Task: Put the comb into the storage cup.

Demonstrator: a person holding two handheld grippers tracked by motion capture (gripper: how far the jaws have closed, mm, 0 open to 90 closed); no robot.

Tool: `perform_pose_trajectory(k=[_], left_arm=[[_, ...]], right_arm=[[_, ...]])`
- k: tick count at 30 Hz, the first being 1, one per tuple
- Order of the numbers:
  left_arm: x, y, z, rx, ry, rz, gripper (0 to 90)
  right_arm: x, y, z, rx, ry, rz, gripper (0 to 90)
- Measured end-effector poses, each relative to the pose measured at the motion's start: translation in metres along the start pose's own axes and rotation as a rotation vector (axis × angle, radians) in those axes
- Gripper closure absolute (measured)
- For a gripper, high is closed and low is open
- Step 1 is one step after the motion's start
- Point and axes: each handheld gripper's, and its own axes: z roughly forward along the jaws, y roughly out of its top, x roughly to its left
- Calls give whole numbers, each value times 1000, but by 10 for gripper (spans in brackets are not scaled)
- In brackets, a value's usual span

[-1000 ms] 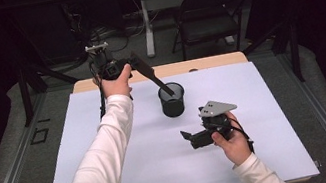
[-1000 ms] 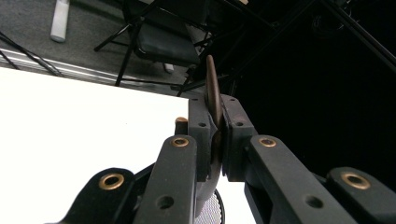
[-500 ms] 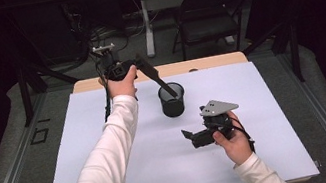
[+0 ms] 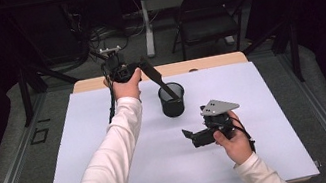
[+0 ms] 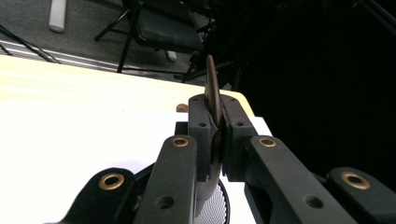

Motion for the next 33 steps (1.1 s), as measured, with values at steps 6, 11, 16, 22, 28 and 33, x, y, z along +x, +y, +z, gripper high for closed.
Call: perform_pose_trajectory(k=[6,11,16,22,28,33], left_arm=[[4,-4,4,6,4,-12,848],[6,-6,6,12,4,-11,848],[7,-8,8,20,5,-12,848],[7,-9,10,22,5,-12,848],[7,-11,11,29,9,-9,848],[7,-12,13,34,7,-12,848]], right_arm=[[0,0,1,2,1,-5,4],[0,0,1,1,1,0,4],[0,0,0,0,2,-3,4],[0,0,0,0,1,-4,4],[0,0,1,2,0,-4,4],[0,0,1,3,0,-6,4]])
